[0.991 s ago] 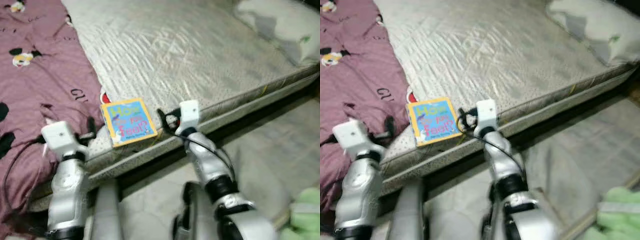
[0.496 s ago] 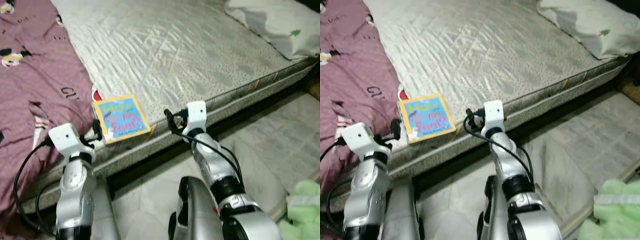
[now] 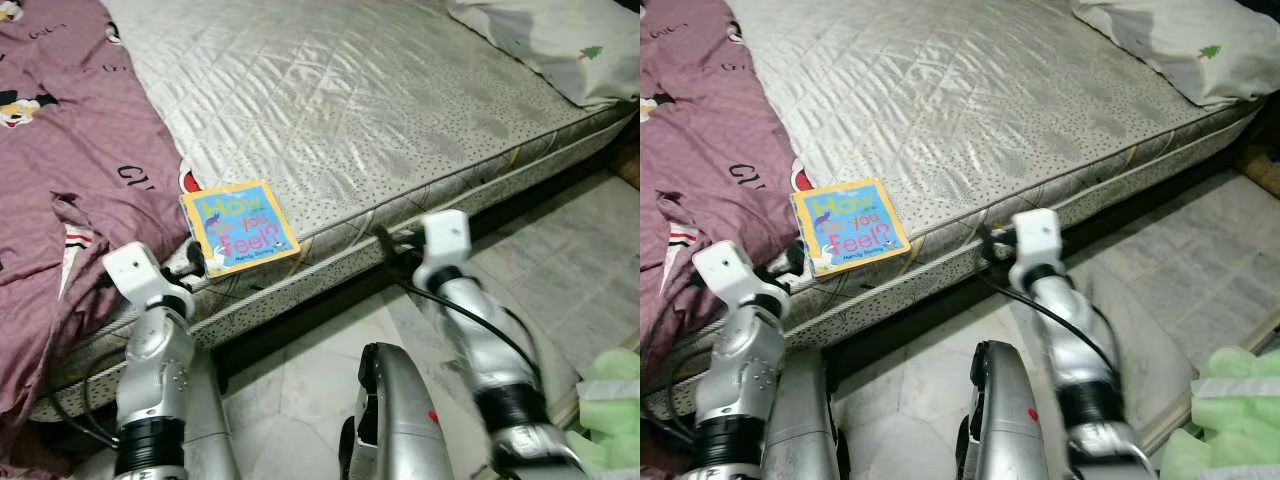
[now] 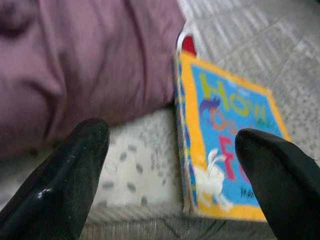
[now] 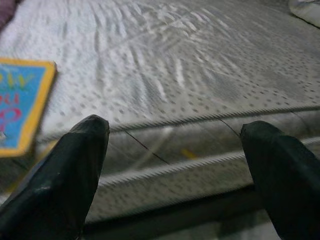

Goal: Clean up the room

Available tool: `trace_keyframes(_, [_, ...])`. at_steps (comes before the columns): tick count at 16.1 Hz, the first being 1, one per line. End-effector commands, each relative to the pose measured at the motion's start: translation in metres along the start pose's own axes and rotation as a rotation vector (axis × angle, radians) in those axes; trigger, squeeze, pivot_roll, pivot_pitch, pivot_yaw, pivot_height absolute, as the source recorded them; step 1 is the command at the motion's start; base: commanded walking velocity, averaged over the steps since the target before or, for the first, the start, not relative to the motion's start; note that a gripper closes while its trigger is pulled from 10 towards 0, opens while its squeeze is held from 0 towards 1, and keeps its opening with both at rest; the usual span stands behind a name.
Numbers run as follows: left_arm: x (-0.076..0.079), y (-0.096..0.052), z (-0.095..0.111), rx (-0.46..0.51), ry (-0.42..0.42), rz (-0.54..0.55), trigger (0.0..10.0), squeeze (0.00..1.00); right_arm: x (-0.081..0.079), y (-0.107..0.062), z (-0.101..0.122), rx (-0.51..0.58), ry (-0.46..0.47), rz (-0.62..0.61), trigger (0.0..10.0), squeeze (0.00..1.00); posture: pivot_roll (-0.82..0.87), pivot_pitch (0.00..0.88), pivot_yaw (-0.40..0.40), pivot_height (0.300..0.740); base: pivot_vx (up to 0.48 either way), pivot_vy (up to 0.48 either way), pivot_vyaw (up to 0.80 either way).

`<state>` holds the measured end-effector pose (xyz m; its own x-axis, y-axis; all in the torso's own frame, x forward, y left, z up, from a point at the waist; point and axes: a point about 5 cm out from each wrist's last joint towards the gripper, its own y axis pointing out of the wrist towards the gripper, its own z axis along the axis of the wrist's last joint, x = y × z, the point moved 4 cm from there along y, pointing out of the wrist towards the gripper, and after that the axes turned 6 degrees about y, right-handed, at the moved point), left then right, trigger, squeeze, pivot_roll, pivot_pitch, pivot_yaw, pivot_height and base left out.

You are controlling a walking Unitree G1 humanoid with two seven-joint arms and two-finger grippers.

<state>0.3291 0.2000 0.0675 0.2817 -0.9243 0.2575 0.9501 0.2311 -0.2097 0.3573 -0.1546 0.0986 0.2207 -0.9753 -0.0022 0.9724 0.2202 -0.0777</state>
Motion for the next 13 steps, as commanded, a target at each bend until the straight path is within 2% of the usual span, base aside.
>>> trace_keyframes(1, [0.000,0.001,-0.008,-0.026,-0.019,-0.001,10.0,0.00,0.015,-0.010,-0.003,-0.022,-0.009,-0.031,10.0,0.00,-0.04,0.174,-0.061,0.527,0.000,0.000,0.00])
trace_keyframes(9, [0.001,0.030,-0.009,-0.078,-0.107,-0.018,10.0,0.00,0.026,-0.036,0.005,-0.041,-0.042,-0.070,10.0,0.00,-0.13,0.203,-0.066,0.527,0.000,0.000,0.00])
trace_keyframes(13, [0.000,0.037,-0.014,-0.113,-0.154,-0.023,10.0,0.00,0.029,-0.039,0.008,-0.055,-0.054,-0.075,10.0,0.00,-0.15,0.204,-0.077,0.527,0.000,0.000,0.00])
